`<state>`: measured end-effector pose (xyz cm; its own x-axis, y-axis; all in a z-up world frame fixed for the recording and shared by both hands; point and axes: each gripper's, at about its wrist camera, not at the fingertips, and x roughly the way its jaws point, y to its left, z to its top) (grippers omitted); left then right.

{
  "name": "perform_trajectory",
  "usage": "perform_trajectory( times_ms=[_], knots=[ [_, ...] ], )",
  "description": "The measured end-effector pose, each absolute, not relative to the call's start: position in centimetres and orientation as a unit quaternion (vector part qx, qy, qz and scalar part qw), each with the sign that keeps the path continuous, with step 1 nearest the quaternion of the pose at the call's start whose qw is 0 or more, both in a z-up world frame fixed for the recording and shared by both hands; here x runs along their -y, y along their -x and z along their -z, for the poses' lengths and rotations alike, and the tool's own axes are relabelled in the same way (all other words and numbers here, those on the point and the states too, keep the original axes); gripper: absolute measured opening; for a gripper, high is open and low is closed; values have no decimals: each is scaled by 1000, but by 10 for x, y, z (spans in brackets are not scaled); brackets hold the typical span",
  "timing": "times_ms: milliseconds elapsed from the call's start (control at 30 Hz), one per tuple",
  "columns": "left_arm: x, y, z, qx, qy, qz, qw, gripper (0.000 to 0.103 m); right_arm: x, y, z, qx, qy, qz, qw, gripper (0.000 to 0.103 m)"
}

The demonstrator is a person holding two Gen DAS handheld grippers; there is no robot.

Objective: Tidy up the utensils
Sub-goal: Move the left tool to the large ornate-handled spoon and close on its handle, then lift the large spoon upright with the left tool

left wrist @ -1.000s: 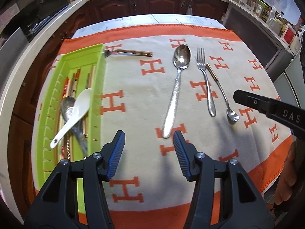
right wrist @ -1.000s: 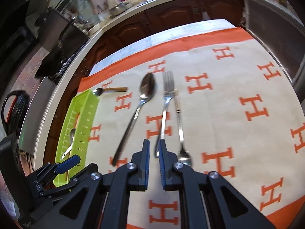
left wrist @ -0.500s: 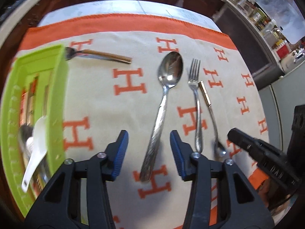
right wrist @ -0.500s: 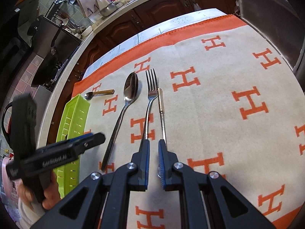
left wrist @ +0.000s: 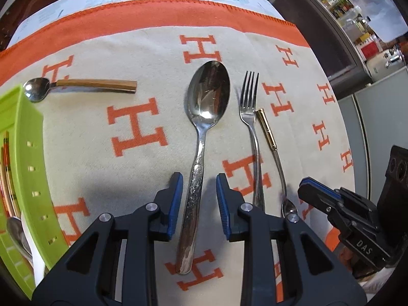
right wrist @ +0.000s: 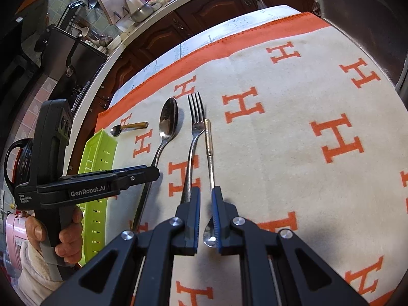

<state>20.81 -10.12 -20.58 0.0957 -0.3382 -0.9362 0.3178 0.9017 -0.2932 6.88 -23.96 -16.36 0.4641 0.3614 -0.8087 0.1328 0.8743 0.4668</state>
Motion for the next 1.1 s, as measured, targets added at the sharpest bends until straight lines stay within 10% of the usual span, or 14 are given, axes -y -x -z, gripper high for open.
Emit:
perform_trajectory(
  times_ms=[133,1100],
  knots=[
    [107,-207,206,-639,-17,216,738,7,241,-70,165,-513,-245,-71,819,10],
    [102,-160,190,-610,-6,165,775,0,235,-70,151,-504,-234,-81,828,10]
  ],
)
